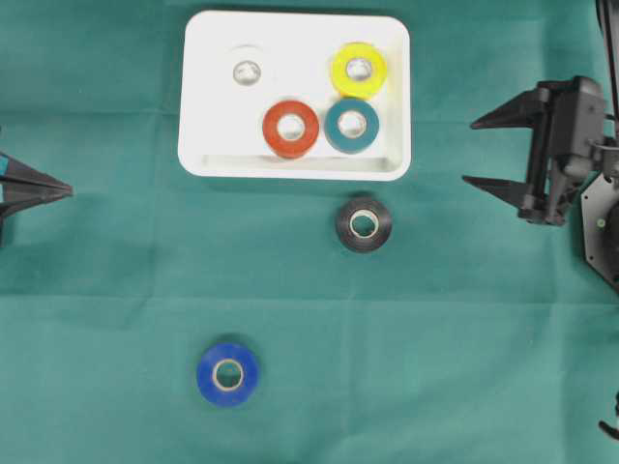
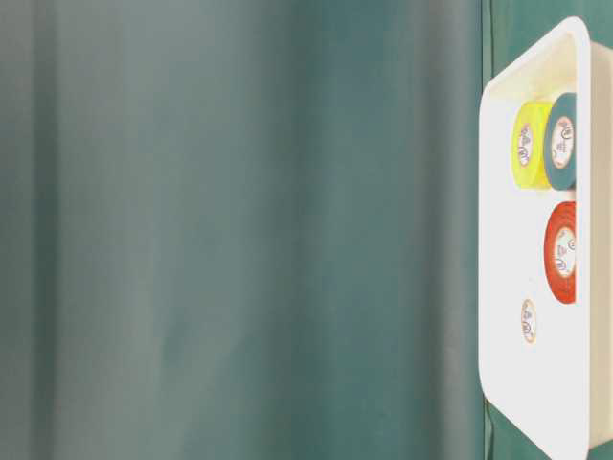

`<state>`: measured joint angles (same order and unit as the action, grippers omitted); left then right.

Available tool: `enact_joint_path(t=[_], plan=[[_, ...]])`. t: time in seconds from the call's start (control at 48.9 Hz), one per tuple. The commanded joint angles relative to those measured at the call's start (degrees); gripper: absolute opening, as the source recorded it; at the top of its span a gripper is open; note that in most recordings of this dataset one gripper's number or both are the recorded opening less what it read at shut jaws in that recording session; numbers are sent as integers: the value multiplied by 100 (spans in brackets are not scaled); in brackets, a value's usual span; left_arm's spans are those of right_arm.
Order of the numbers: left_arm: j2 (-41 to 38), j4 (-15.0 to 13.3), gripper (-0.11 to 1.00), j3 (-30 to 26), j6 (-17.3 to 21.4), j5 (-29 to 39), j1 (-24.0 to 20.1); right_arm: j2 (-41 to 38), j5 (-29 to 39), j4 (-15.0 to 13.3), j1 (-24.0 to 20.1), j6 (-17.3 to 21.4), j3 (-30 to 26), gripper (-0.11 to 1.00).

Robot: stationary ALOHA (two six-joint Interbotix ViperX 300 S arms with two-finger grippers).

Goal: Put the tape into the white case with the right arm.
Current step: 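Retract the right gripper to the right side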

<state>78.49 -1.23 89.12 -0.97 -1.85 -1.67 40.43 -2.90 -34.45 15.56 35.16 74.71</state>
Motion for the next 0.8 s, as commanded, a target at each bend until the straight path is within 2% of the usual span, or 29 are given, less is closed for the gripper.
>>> enact_joint_path(t=[0.0, 0.205, 0.45, 0.594, 0.778], plan=[[-35, -9, 0, -70, 9, -26, -18, 237, -105, -9, 18, 9, 70, 72], [-35, -9, 0, -70, 9, -26, -18, 686, -97, -9, 18, 9, 255, 72], [-35, -9, 0, -62, 9, -26, -18, 694, -299, -9, -26, 53, 404, 72], [-35, -9, 0, -62, 9, -35, -18, 694, -562, -9, -255, 62, 492, 72], [-35, -9, 0, -62, 9, -26, -18, 712, -633, -9, -773, 62, 580, 72]])
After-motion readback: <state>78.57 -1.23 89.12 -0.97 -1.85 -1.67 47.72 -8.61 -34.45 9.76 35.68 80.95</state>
